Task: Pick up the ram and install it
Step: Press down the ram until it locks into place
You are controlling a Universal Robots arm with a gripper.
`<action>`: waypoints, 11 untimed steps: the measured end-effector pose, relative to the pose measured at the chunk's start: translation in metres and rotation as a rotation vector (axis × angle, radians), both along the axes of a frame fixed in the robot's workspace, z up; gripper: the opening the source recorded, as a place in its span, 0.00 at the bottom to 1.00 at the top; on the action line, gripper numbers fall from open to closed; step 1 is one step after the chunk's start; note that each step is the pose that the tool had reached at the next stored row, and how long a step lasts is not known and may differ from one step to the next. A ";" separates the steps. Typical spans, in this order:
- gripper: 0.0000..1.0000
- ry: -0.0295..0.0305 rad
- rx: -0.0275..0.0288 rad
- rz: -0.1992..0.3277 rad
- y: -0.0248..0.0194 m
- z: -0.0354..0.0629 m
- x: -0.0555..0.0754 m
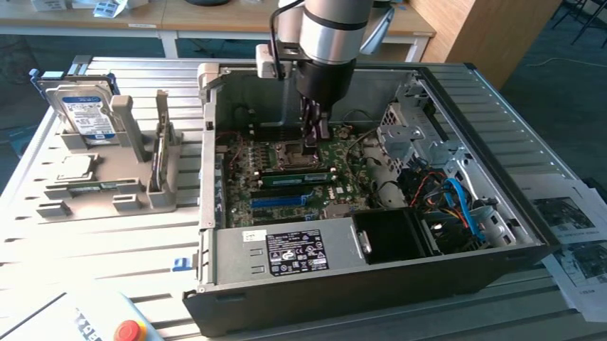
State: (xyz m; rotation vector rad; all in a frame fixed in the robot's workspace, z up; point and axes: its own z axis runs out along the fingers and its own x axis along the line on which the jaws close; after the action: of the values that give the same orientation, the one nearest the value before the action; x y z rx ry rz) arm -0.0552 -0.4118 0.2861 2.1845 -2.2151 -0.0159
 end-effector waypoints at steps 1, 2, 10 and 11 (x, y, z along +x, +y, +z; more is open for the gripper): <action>0.10 0.0009 0.0000 0.000 -0.0001 0.0000 0.001; 0.10 0.0017 0.0000 0.000 -0.0002 0.0000 0.002; 0.10 0.0031 0.0000 0.000 -0.0003 0.0000 0.003; 0.10 0.0024 0.0001 0.000 -0.0003 0.0000 0.003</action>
State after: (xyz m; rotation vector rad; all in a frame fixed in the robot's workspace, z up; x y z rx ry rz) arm -0.0518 -0.4121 0.2860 2.1835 -2.2137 -0.0185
